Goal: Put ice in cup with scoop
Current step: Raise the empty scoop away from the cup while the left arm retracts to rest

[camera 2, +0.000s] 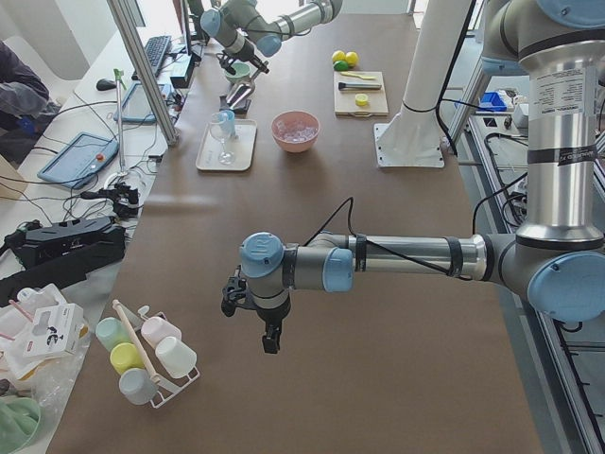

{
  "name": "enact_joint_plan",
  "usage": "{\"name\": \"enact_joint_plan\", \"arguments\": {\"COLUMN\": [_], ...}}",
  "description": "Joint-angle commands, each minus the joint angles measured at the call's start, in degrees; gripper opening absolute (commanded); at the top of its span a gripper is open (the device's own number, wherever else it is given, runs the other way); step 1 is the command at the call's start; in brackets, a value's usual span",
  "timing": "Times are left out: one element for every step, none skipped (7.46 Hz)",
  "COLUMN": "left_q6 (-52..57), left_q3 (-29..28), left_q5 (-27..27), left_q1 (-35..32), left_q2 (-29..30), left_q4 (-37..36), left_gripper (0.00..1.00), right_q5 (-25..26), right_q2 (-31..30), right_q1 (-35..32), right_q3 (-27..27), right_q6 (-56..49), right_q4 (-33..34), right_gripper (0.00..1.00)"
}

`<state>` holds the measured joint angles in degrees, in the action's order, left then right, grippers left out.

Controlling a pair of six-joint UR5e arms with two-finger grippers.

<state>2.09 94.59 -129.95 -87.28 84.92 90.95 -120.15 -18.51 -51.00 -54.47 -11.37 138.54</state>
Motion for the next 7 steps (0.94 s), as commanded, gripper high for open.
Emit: {"name": "enact_joint_plan", "arguments": {"left_q6": [0.01,0.01,0.01,0.01,0.01,0.01,0.01], "left_q3": [-0.02,-0.19,-0.02,-0.1,-0.63,-1.15,-2.12], "left_q5": [-0.83,-1.44,-1.53,-1.54,-1.62,-3.1,-3.55], "left_q1": [-0.35,-0.35,-0.35,-0.26,-0.17,-0.17,-0.26], "left_q2": [-1.07,-1.07,-1.07,-1.07,-0.98,-0.98,-0.98], "left_q4": [-0.07,-0.16,-0.24,-0.16,-0.16,-0.16,-0.07], "left_gripper": [0.98,0.98,0.98,0.98,0.98,0.98,0.98], "right_q5": [0.53,0.44,0.27,-0.17,-0.44,-0.61,-1.57], "right_q2": [1.54,1.28,-0.37,-3.0,-6.42,-11.5,-16.42], "right_q1": [-0.24,-0.33,-1.37,-2.95,-5.05,-7.6,-8.23], "right_q3": [1.83,1.13,-1.84,-6.39,-11.83,-18.5,-23.18], "right_q6": [-0.14,-0.05,-0.05,0.03,0.21,0.99,3.96], "right_q4": [-0.11,-0.2,-0.2,0.23,1.63,1.73,1.12], "right_gripper": [0.0,0.0,0.0,0.0,0.0,0.0,0.0]}}
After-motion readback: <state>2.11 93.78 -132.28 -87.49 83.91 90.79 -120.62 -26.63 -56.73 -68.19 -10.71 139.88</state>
